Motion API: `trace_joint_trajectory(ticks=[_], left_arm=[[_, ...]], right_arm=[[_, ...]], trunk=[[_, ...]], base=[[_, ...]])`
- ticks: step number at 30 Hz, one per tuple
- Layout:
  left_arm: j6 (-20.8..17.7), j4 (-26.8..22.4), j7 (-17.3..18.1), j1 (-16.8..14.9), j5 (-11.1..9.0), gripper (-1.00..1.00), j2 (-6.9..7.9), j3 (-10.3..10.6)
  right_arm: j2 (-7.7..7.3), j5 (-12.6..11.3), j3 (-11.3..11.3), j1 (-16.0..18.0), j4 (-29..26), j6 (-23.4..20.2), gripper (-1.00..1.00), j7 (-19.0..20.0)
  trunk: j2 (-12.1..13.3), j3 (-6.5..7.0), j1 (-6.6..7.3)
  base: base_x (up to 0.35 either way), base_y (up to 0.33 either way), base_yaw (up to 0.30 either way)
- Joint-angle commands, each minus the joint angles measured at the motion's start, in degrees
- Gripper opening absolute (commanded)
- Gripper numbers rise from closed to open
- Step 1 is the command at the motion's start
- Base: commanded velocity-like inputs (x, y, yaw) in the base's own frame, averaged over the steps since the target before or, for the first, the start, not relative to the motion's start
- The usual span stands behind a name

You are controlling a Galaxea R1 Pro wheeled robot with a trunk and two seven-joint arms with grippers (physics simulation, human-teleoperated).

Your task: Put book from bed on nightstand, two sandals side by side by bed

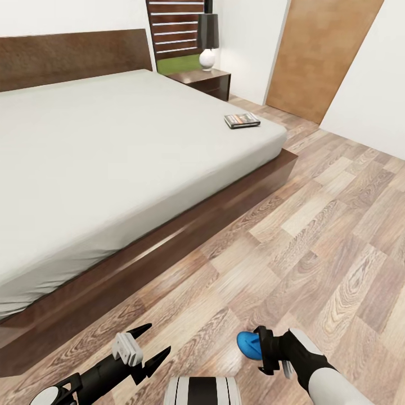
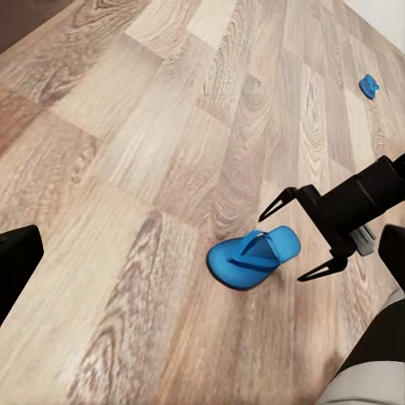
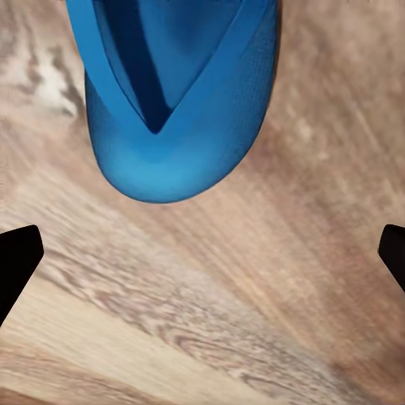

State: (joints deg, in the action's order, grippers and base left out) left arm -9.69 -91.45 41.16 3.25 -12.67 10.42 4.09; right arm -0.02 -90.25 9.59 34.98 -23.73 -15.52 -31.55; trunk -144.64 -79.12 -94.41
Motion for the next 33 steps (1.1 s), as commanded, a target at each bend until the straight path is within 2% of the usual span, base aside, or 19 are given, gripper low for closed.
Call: trace_joint_trajectory(ticks=[1, 5, 10, 23, 29, 33], left_arm=[[-0.59, -0.04, 0.05, 0.00, -0.60, 1.00, 0.04, 0.04], [-0.59, -0.04, 0.06, 0.00, -0.60, 1.00, 0.04, 0.04], [-0.59, -0.04, 0.06, 0.00, -0.60, 1.00, 0.04, 0.04], [-0.59, -0.04, 0.06, 0.00, -0.60, 1.00, 0.04, 0.04], [-0.59, -0.04, 0.06, 0.00, -0.60, 1.00, 0.04, 0.04], [-0.59, -0.04, 0.06, 0.00, -0.60, 1.00, 0.04, 0.04]], right_arm=[[0.02, -0.16, 0.28, 0.00, -0.15, -0.14, 1.00, -0.36], [-0.01, -0.01, 0.27, 0.00, -0.55, 0.87, 1.00, -0.34], [-0.01, 0.15, 0.25, 0.00, -0.69, 5.90, 1.00, -0.34], [-0.07, 0.17, 0.25, 0.00, -0.86, 6.64, 1.00, -0.25], [-0.07, 0.17, 0.10, 0.00, -0.88, 6.64, 1.00, 4.68], [-0.07, 0.25, 0.05, 0.00, -0.88, 6.59, 1.00, 5.72]], trunk=[[-0.01, -0.03, 0.01], [-0.01, -0.03, 0.01], [-0.01, -0.03, 0.01], [-0.01, -0.03, 0.01], [-0.01, -0.03, 0.01], [-0.01, -0.03, 0.01]], base=[[0.000, 0.000, 0.000], [0.000, 0.000, 0.000], [0.000, 0.000, 0.000], [0.000, 0.000, 0.000], [0.000, 0.000, 0.000], [0.000, 0.000, 0.000]])
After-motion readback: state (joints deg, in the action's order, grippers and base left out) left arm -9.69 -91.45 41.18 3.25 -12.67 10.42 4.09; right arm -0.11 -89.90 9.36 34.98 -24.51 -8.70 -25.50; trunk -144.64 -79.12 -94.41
